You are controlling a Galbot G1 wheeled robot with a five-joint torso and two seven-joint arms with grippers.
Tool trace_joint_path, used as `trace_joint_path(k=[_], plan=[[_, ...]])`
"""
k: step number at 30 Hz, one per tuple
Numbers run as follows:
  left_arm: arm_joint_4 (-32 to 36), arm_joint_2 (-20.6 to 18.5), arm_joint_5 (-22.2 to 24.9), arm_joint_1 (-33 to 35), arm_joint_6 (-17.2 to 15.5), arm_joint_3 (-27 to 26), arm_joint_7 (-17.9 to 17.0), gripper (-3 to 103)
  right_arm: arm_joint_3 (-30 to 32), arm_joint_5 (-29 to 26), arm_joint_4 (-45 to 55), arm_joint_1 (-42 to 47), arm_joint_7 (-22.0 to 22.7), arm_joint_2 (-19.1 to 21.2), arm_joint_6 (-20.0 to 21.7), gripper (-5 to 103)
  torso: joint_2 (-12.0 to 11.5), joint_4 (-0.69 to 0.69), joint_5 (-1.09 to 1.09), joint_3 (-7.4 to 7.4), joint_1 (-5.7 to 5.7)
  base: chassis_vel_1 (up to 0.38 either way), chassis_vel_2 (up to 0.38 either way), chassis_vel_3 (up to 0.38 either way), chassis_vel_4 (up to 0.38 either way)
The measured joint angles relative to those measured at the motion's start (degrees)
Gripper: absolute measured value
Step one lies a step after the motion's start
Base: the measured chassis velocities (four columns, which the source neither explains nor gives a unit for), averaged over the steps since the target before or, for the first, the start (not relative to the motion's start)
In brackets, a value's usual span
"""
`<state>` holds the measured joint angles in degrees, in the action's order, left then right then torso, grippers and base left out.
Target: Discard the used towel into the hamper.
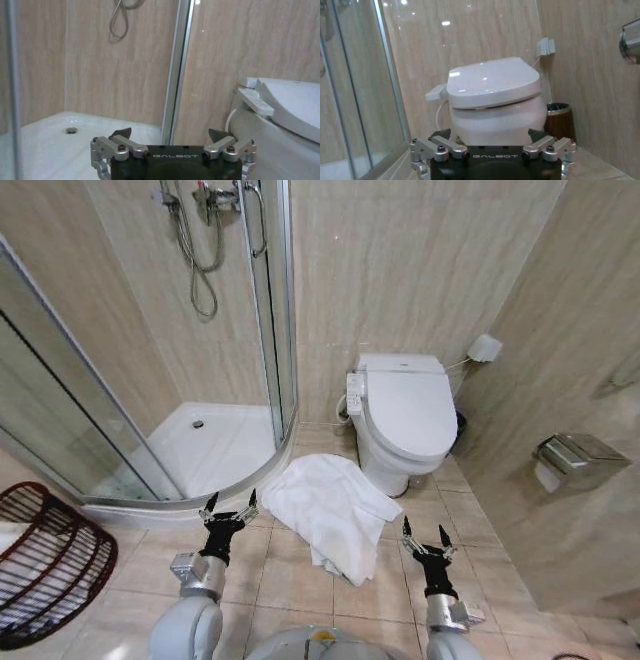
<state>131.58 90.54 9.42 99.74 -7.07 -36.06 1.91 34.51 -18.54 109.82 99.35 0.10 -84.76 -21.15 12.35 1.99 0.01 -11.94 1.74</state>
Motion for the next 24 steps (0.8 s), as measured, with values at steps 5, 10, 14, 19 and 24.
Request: trace_joint_path(k=[5,10,14,19,24], plan=[[0.0,0.0,0.0,-0.01,0.0,0.0,0.0,100,-0.03,0.11,-0.49,-0.23,-0.11,0.13,-2.02,100,0.04,0.01,-0.01,-0.03,0.02,-0.167,0.172,0.177,-0.188],[0.0,0.0,0.0,-0.03,0.0,0.0,0.0,100,-0.13,0.59,-1.75,-0.64,-1.45,0.67,-2.08,100,0.05,0.01,0.0,-0.07,0.07,-0.132,0.144,0.14,-0.136],[0.0,0.0,0.0,-0.02,0.0,0.0,0.0,100,0.66,0.31,-4.25,-2.19,-2.22,1.59,-0.79,100,0.1,0.0,-0.01,-0.06,0.05,-0.02,0.039,0.014,-0.011],[0.0,0.0,0.0,0.0,0.0,0.0,0.0,100,1.51,-0.2,-8.15,-4.64,-3.37,3.11,0.32,100,0.14,-0.01,-0.01,-0.07,0.03,0.066,-0.04,-0.048,0.052],[0.0,0.0,0.0,0.0,0.0,0.0,0.0,100,2.7,-0.89,-12.05,-7.7,-3.85,4.42,0.58,100,0.14,0.0,-0.01,-0.09,0.03,0.017,0.008,0.003,0.021]])
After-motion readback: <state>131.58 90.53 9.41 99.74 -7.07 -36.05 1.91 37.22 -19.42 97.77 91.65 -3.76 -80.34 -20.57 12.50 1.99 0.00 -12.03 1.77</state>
